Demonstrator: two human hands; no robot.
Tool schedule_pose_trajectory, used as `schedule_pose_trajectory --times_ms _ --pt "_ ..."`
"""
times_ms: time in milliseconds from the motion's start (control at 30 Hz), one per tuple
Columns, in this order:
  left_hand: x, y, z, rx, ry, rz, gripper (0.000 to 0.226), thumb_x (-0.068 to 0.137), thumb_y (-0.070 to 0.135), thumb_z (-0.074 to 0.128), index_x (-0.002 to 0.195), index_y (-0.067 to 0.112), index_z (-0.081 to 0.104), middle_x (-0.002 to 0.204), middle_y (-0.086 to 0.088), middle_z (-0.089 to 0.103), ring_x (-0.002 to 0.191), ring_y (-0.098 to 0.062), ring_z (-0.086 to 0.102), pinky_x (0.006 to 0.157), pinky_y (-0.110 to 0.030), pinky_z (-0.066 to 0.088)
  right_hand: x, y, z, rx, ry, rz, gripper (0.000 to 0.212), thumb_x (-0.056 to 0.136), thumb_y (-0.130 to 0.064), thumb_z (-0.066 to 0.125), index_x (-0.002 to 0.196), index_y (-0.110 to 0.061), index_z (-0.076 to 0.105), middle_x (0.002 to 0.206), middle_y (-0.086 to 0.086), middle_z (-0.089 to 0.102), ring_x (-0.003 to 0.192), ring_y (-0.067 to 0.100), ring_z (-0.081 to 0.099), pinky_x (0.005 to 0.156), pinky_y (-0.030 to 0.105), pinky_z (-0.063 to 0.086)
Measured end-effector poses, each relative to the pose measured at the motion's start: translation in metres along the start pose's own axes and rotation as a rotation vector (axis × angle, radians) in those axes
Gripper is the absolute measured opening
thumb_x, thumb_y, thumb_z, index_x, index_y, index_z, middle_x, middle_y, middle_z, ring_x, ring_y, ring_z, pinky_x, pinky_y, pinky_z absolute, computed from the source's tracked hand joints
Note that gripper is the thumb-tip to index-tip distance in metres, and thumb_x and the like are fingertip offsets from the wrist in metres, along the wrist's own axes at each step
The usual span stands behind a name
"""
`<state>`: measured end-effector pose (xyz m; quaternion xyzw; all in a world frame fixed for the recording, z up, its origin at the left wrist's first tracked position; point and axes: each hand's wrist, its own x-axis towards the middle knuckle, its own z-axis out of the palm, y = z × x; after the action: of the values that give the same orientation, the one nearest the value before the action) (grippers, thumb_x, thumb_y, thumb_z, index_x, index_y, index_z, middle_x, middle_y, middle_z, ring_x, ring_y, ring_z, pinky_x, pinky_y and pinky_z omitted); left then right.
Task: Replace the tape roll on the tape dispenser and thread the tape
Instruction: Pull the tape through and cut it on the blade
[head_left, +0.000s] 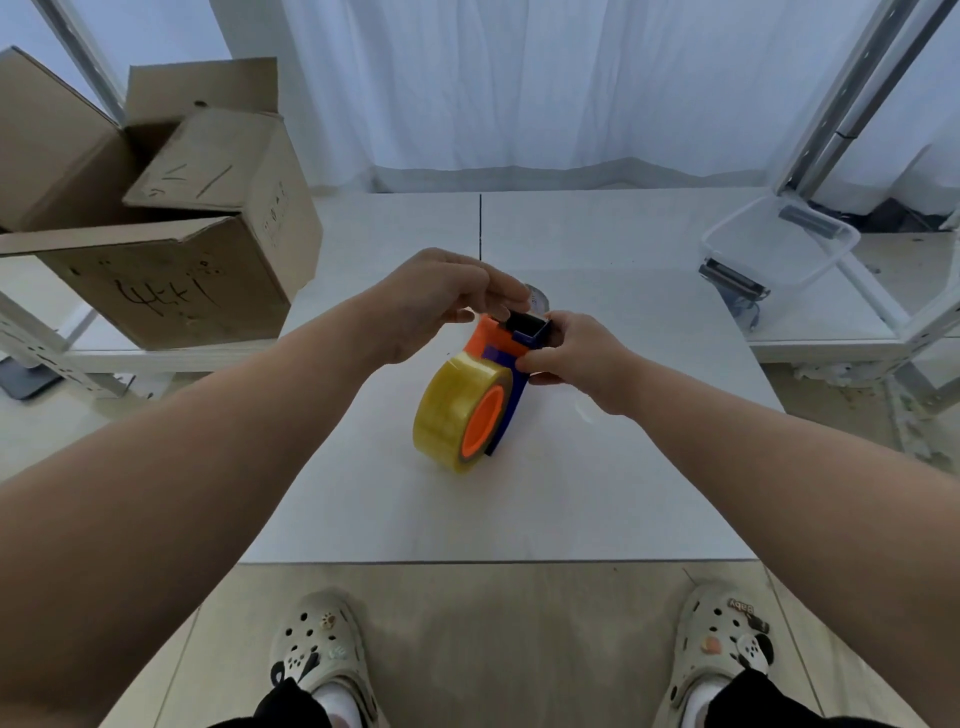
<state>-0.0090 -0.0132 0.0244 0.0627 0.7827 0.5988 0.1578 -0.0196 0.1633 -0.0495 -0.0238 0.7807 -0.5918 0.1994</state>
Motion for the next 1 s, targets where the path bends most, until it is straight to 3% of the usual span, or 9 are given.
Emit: schedule_pose_trajectory --times_ms 100,200,267,367,567,700,833,933,1000 --pt "0.001 0.002 -0.006 -0.054 -0.04 0.006 0.039 0.076 -0.007 0.035 0.086 0.007 0.07 0.091 -0.001 0.072 0.086 -0.012 0.061 0.077 -0.023 0.044 -0.003 -0.001 -0.003 0.047 -0.079 -0.01 0.048 0.08 0.004 0.064 0.126 -0.006 0.05 0.116 0.015 0.065 0.102 0.023 0.061 0.079 0.029 0.051" --pt "0.002 0.002 -0.007 -0.045 -0.067 0.037 0.033 0.084 -0.008 0.044 0.089 0.011 0.069 0.094 0.002 0.071 0.091 -0.012 0.062 0.075 -0.018 0.049 -0.002 0.0 -0.001 0.15 -0.105 0.008 0.048 0.083 0.003 0.059 0.128 -0.007 0.046 0.112 0.012 0.064 0.105 0.025 0.06 0.092 0.037 0.049" --pt "0.002 -0.001 -0.006 -0.02 -0.075 0.063 0.028 0.084 -0.007 0.052 0.09 0.013 0.07 0.095 0.002 0.071 0.095 -0.013 0.063 0.081 -0.021 0.052 0.0 0.001 0.0 0.231 -0.154 0.032 0.052 0.081 0.004 0.058 0.13 -0.009 0.045 0.111 0.011 0.062 0.108 0.024 0.059 0.103 0.042 0.045" --pt "0.003 -0.005 -0.006 -0.009 -0.05 0.088 0.026 0.084 -0.007 0.055 0.093 0.013 0.069 0.094 0.002 0.071 0.094 -0.013 0.064 0.081 -0.02 0.053 0.0 0.003 0.002 0.261 -0.269 0.052 0.071 0.066 0.003 0.059 0.133 -0.014 0.044 0.109 0.008 0.06 0.102 0.02 0.059 0.099 0.039 0.048" --pt "0.002 -0.012 -0.012 -0.14 0.031 0.05 0.028 0.086 -0.005 0.056 0.106 0.012 0.066 0.114 0.003 0.066 0.096 -0.011 0.067 0.084 -0.03 0.056 0.005 0.01 0.004 0.199 -0.437 0.076 0.091 0.069 0.003 0.075 0.142 -0.028 0.03 0.134 0.008 0.053 0.121 0.026 0.056 0.096 0.041 0.051" --pt "0.003 -0.016 -0.012 -0.101 0.017 0.064 0.027 0.087 -0.006 0.054 0.104 0.012 0.067 0.114 0.003 0.066 0.097 -0.015 0.066 0.086 -0.032 0.055 0.008 0.01 0.024 0.113 -0.362 0.056 0.088 0.069 -0.01 0.08 0.141 -0.029 0.032 0.128 0.001 0.054 0.115 0.023 0.052 0.095 0.04 0.046" --pt "-0.002 -0.008 -0.022 0.071 -0.038 0.11 0.031 0.087 -0.005 0.052 0.1 0.018 0.069 0.1 0.011 0.071 0.095 -0.007 0.065 0.089 -0.025 0.052 0.009 0.01 0.039 0.135 -0.289 0.013 0.095 0.067 -0.007 0.083 0.143 -0.019 0.027 0.128 0.004 0.051 0.121 0.023 0.049 0.104 0.041 0.045" --pt "-0.005 0.003 -0.028 0.227 -0.065 0.15 0.028 0.086 -0.001 0.057 0.101 0.018 0.07 0.1 0.014 0.071 0.092 -0.003 0.066 0.086 -0.018 0.05 0.007 0.008 0.044 0.196 -0.264 0.012 0.09 0.071 0.001 0.077 0.142 -0.018 0.025 0.114 -0.001 0.052 0.099 0.015 0.056 0.085 0.029 0.054" --pt "-0.007 0.006 -0.032 0.259 -0.054 0.159 0.028 0.086 0.001 0.059 0.105 0.019 0.069 0.109 0.012 0.069 0.095 -0.004 0.066 0.089 -0.02 0.048 0.005 0.003 0.04 0.207 -0.297 0.003 0.079 0.073 0.008 0.073 0.136 -0.019 0.033 0.107 -0.004 0.056 0.089 0.011 0.059 0.075 0.023 0.056"
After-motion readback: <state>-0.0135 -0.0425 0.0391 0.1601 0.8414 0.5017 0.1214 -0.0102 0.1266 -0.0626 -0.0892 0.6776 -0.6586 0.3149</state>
